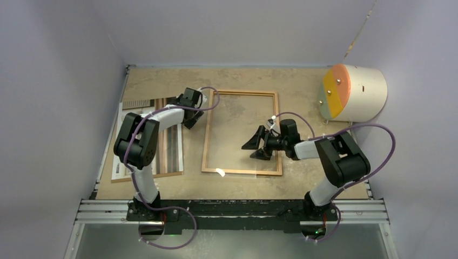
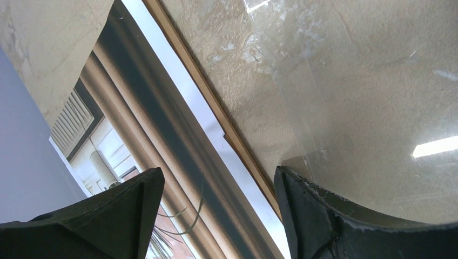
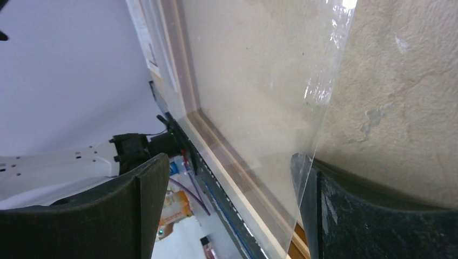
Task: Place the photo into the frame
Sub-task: Adjust the photo frame item on the photo frame.
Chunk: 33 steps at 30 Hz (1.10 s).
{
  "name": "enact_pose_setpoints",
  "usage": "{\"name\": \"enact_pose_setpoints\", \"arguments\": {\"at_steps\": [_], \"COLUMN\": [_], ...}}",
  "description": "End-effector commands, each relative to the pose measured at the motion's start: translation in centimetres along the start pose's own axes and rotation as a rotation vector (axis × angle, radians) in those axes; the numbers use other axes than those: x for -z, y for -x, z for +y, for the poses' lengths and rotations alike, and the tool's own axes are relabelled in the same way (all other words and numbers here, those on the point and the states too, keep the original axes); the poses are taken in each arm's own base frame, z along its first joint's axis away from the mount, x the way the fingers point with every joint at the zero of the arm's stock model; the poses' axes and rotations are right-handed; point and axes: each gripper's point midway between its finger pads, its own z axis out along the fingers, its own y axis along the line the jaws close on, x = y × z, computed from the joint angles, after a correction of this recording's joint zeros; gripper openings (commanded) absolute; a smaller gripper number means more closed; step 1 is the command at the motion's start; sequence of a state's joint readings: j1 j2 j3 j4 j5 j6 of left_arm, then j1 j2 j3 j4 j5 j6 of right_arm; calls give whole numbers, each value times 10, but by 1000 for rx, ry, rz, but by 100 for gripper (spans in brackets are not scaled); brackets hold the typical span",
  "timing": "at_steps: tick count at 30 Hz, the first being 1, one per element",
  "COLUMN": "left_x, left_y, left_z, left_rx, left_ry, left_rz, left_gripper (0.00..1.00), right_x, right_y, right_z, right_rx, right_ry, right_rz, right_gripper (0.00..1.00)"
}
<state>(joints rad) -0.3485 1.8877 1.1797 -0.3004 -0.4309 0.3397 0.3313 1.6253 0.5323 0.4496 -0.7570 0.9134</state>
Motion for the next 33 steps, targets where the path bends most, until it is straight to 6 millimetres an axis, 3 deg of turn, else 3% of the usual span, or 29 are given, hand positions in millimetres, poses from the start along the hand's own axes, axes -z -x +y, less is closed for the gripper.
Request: {"name": "enact_pose_setpoints", "arguments": {"at_steps": [1, 3, 6, 9, 12, 13, 16, 17, 20, 24, 33], "left_x": [-17, -17, -17, -16, -14, -14, -11, -11, -9, -5, 23], "left_y": [-44, -44, -44, -44, -43, -42, -40, -39, -36, -26, 21], "left_z": [-36, -36, -37, -37, -35, -35, -33, -32, -31, -30, -4], "left_rx": [-69, -72, -74, -75, -78, -79, -82, -80, -78, -58, -5], "left_ry": [-102, -102, -105, -106, -104, -103, -104, -104, -105, -122, -126], "left_rz": [122, 122, 119, 116, 112, 110, 102, 100, 93, 75, -22], "left_gripper": [79, 79, 79, 79, 79, 79, 79, 79, 79, 80, 83], "right_x": [-1, -3, -4, -2, 2, 2, 1, -1, -5, -6, 17], "right_y": [18, 21, 25, 26, 26, 26, 23, 23, 33, 41, 54], "right_z": [25, 27, 35, 49, 62, 63, 60, 57, 48, 41, 40], "right_rx": [57, 52, 46, 32, 25, 26, 48, 73, 185, 243, 316], "right_ry": [182, 216, 287, 389, 471, 479, 451, 422, 299, 167, 1], "right_rz": [-80, -82, -86, -81, -64, -57, -43, -43, -74, -45, -110], "right_gripper": [84, 81, 66, 32, 14, 13, 27, 28, 22, 0, 0]}}
